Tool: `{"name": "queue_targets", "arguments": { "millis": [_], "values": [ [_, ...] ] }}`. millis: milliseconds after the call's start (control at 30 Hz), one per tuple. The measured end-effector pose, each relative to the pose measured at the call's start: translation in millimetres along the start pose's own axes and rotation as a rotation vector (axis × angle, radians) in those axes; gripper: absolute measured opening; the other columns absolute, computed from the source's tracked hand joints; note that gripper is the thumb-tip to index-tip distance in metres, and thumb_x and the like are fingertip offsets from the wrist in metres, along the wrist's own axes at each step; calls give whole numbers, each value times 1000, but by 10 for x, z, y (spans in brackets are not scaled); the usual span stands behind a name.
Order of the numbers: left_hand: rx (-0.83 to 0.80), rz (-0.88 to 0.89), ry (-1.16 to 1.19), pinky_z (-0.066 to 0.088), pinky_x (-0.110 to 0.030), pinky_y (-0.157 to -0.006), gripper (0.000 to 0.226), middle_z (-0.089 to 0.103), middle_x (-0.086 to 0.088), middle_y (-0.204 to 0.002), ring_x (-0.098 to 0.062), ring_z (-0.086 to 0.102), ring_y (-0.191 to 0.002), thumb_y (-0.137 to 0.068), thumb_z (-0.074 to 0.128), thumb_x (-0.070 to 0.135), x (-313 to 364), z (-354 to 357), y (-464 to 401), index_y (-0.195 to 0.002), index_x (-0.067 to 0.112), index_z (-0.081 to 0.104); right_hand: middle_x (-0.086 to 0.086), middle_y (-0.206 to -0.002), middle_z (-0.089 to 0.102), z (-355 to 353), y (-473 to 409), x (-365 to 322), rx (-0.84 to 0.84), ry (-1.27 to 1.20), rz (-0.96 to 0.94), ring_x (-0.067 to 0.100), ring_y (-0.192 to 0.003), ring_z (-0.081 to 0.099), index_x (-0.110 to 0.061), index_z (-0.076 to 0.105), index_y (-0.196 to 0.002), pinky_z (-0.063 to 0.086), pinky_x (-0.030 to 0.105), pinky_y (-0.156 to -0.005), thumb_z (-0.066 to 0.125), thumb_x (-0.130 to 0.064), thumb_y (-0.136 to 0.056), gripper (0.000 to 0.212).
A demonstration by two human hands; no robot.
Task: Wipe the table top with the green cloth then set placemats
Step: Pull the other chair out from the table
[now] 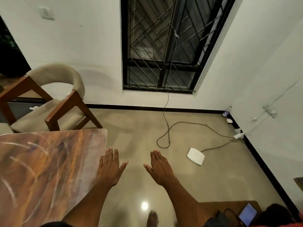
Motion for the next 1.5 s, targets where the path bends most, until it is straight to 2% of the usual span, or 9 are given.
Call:
{"name": "queue_targets", "arguments": {
  "millis": [300,433,500,567,700,867,1067,1333,1500],
  "values": [
    [45,-137,45,3,-47,-130,143,0,-14,-176,-31,-3,-163,-56,-43,86,312,-229,-845,-168,11,5,17,-174,17,-408,-1111,497,-7,3,-91,30,-163,12,-5,17,-165,19,41,-130,-32,-83,-66,135],
    [62,-168,67,2,-47,-130,134,-1,-14,-176,-30,-4,-163,-65,-35,88,538,-229,-1127,-168,13,6,17,-172,21,-490,-1444,763,-25,28,-119,30,-161,16,-5,21,-163,23,42,-128,7,-70,-100,92],
    [42,-179,56,-2,-46,-129,125,-6,-14,-175,-30,-9,-163,-71,-29,86,625,-217,-1242,-168,13,2,17,-173,19,-553,-1606,851,-48,35,-148,30,-162,15,-5,20,-163,21,42,-129,-3,-76,-96,101],
    [18,-194,33,-5,-45,-129,114,-11,-13,-175,-29,-13,-162,-77,-20,82,678,-238,-1324,-168,14,-2,17,-174,17,-603,-1739,908,-59,29,-162,30,-162,14,-5,18,-165,20,42,-129,-20,-79,-76,121],
    [-4,-218,25,-6,-44,-129,99,-15,-13,-174,-28,-16,-161,-90,-4,76,748,-312,-1617,-167,14,-5,17,-173,18,-640,-2078,1023,-46,5,-177,30,-162,16,-5,19,-164,22,42,-129,-19,-82,-82,119],
    [-16,-227,9,-9,-44,-127,87,-15,-12,-174,-28,-17,-161,-104,15,70,695,-329,-2043,-167,14,-5,17,-174,18,-667,-2560,1073,-55,-10,-192,31,-162,17,-5,17,-165,22,42,-129,-24,-77,-70,126],
    [-20,-230,15,-10,-41,-124,89,-10,-15,-174,-29,-12,-162,-103,11,72,540,-202,-2554,-167,12,-2,16,-173,21,-662,-3065,1153,-56,-14,-187,30,-161,17,-6,19,-164,23,41,-128,-29,-80,-69,130],
    [-40,-209,62,-2,-46,-130,132,-11,-16,-174,-31,-11,-162,-63,-37,85,627,-467,-3657,-167,11,-4,16,-173,21,-1097,-3992,1276,-35,4,-141,30,-162,16,-5,18,-165,23,41,-129,-35,-84,-68,136],
    [-33,-218,86,-2,-46,-130,112,-10,-16,-174,-29,-11,-162,-79,-15,79,514,-629,-4193,-167,11,-2,17,-170,28,-1294,-4438,1115,-23,18,-149,31,-159,23,-4,24,-163,29,42,-127,-6,-70,-86,105]
  ]
}}
Point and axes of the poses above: each hand's wrist, its own y-axis away from the middle knuckle, its own z-axis out of the palm, x = y × z, the point moved 2 cm from there along -y, towards the middle knuckle
